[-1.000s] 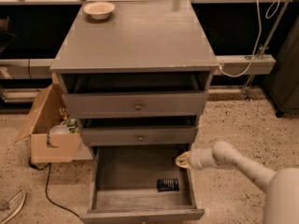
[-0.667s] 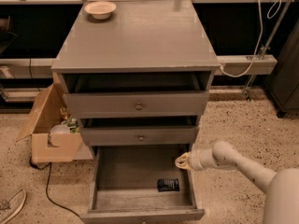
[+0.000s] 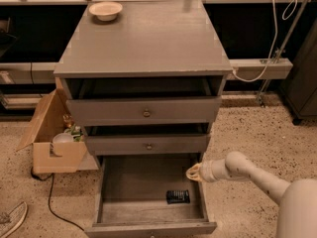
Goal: Pick rxbar blueberry from bottom drawer and place on counter
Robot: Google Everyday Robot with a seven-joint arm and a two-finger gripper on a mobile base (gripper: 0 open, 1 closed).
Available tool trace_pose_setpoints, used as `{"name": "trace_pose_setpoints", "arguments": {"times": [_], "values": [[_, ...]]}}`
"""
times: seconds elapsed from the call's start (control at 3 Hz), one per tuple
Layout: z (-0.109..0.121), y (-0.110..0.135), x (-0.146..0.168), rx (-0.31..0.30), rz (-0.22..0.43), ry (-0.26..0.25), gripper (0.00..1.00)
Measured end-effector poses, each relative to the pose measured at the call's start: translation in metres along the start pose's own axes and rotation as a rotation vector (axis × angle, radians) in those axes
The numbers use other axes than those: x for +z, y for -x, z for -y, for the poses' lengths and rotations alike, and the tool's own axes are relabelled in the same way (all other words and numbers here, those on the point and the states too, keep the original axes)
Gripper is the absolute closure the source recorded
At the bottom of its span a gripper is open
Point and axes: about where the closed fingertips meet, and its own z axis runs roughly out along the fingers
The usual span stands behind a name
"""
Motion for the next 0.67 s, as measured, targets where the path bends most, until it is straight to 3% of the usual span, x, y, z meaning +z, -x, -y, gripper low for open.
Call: {"name": "trace_pose_setpoints", "arguments": {"times": [0.67], "values": [[-0.02,-0.033,0.043,0.054,-0.062,0.045,0.35]]}}
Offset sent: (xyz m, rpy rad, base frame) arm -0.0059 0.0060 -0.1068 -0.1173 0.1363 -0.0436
